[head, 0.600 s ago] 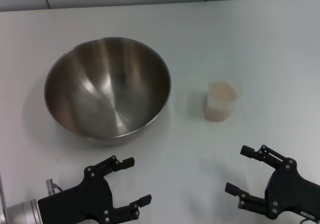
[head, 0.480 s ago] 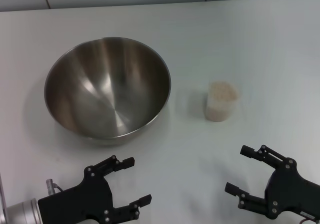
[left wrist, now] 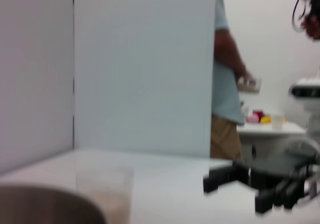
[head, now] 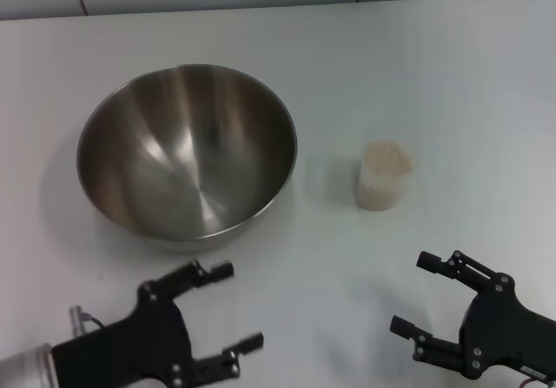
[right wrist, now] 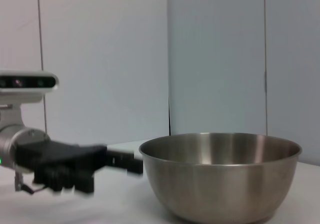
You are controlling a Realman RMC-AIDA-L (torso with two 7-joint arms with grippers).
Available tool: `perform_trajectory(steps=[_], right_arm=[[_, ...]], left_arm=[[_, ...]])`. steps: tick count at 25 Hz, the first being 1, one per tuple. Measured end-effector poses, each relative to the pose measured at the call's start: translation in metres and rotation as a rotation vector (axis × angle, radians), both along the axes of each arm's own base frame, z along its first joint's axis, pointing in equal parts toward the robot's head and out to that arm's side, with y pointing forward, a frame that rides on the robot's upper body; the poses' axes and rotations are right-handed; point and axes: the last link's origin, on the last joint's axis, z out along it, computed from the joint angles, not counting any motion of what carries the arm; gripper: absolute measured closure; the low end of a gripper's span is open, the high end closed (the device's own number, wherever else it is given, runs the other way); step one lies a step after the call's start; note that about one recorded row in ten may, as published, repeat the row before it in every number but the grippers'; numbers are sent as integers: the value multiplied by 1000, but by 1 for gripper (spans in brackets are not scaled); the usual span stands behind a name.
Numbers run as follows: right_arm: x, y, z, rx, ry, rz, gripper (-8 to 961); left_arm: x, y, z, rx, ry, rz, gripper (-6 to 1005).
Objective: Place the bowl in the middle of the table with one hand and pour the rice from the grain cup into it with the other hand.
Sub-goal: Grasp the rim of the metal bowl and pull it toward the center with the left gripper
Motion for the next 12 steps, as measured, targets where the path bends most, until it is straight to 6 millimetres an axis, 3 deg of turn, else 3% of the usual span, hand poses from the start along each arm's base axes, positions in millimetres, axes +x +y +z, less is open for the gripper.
perform_trajectory(steps=[5,12], right_arm=[[1,0,0,1,-7,-3,120],[1,2,-2,1,-11,-3,120]], left_arm=[[3,15,16,88,-93,72,170],[6,71,51,141,-176,219,170]])
